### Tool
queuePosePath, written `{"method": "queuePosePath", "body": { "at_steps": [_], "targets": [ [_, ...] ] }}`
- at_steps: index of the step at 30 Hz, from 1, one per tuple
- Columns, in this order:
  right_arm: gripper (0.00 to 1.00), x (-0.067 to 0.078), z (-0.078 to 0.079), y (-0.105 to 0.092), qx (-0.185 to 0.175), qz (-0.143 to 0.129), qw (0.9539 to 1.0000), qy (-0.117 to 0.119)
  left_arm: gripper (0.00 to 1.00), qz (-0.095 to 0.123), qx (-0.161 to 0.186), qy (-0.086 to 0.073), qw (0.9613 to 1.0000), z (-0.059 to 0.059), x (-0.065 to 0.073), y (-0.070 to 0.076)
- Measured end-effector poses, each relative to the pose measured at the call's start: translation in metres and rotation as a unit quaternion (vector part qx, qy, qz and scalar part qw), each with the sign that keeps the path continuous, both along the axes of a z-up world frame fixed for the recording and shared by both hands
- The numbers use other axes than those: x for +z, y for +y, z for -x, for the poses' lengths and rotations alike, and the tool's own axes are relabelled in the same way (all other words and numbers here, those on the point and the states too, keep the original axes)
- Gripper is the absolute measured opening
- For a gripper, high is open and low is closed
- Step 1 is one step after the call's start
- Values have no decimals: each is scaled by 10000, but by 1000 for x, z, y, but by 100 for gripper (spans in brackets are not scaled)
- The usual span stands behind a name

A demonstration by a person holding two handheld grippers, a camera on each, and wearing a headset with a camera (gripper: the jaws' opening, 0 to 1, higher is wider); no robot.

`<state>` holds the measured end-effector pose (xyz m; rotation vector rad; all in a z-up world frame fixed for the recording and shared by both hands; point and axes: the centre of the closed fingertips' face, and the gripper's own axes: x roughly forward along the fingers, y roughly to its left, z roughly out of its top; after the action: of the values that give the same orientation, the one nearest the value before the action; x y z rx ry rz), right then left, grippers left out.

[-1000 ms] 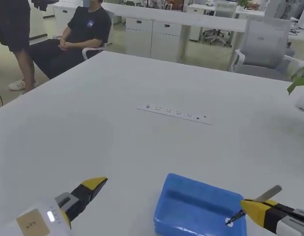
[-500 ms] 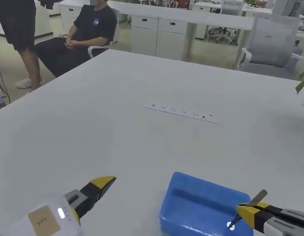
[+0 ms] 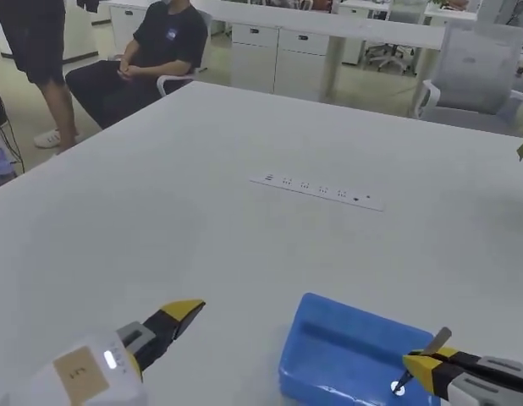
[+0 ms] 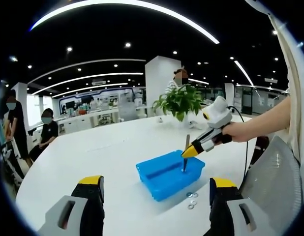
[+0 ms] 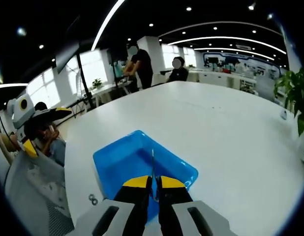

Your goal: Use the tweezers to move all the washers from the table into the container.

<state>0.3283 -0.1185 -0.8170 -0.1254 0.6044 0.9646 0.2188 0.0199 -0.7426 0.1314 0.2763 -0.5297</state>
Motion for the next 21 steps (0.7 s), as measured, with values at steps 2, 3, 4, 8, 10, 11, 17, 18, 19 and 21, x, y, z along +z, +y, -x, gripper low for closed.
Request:
{"method": "queuePosePath", "body": {
  "at_steps": [2,3,4,8,10,11,17,18,19,21],
  "targets": [
    [3,0,-1,0,5,-2,10000,-34,90,6,-6,-13,10000,0,1,0],
    [3,0,-1,0,9,-5,10000,-44,90,18,-11,-4,10000,0,0,0],
    [3,1,-2,0,16,-3,10000,-69,90,12,-5,2,10000,0,0,0],
    [3,5,-1,-1,-9,-36,9999,-102,90,39,-5,-16,10000,0,1,0],
    [3,15,0,0,-29,-143,9997,-183,90,40,6,-27,10000,0,1,1],
    [3,20,1,1,-32,-221,9995,-212,90,50,4,-22,10000,0,1,0],
    [3,49,12,8,23,-521,9979,-384,90,71,16,-37,10000,0,3,1],
    [3,54,15,10,38,-573,9975,-403,90,71,16,-30,10000,0,2,1],
    [3,60,19,13,79,-670,9969,-413,90,75,19,-26,10000,0,3,1],
    [3,68,27,20,166,-853,9955,-374,90,74,21,-41,10000,0,3,1]
  ]
}}
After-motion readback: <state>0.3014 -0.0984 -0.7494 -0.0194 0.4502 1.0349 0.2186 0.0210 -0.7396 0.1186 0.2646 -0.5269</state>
